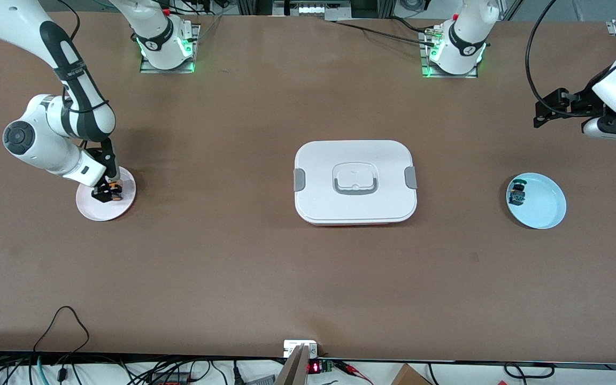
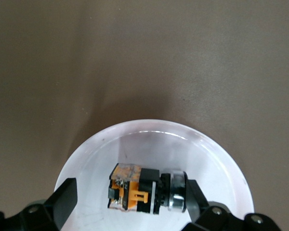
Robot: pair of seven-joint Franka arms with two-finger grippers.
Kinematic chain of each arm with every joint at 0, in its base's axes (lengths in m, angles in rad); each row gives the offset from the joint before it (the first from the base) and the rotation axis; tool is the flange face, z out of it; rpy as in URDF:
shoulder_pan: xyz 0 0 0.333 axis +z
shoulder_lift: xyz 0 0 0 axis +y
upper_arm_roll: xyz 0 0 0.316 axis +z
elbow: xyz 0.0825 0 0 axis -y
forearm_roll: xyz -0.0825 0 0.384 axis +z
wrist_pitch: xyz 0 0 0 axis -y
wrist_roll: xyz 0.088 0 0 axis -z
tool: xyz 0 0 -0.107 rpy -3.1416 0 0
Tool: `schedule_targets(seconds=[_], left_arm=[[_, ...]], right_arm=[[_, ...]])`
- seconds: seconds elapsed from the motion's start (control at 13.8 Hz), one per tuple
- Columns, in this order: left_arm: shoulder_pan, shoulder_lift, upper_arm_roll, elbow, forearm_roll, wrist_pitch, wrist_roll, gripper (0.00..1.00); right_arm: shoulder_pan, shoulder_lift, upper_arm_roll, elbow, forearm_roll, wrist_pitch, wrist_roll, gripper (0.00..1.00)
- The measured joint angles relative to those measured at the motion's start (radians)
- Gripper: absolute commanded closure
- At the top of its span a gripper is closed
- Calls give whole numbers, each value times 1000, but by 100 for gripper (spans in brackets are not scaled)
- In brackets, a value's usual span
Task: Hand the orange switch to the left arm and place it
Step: 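Lower the open right gripper around the orange switch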
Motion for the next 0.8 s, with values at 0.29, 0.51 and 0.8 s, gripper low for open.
schedule_targets(seconds=[0.29, 0.51, 0.8], left_arm=[[0, 0, 0, 0, 0, 0, 0, 0], [0, 0, 0, 0, 0, 0, 0, 0], [0, 0, 0, 0, 0, 0, 0, 0]], right_arm=[[0, 6, 0, 2, 0, 15, 0, 0], [0, 7, 0, 4, 0, 18, 1, 0], [-2, 7, -1, 5, 45, 17, 25, 0]])
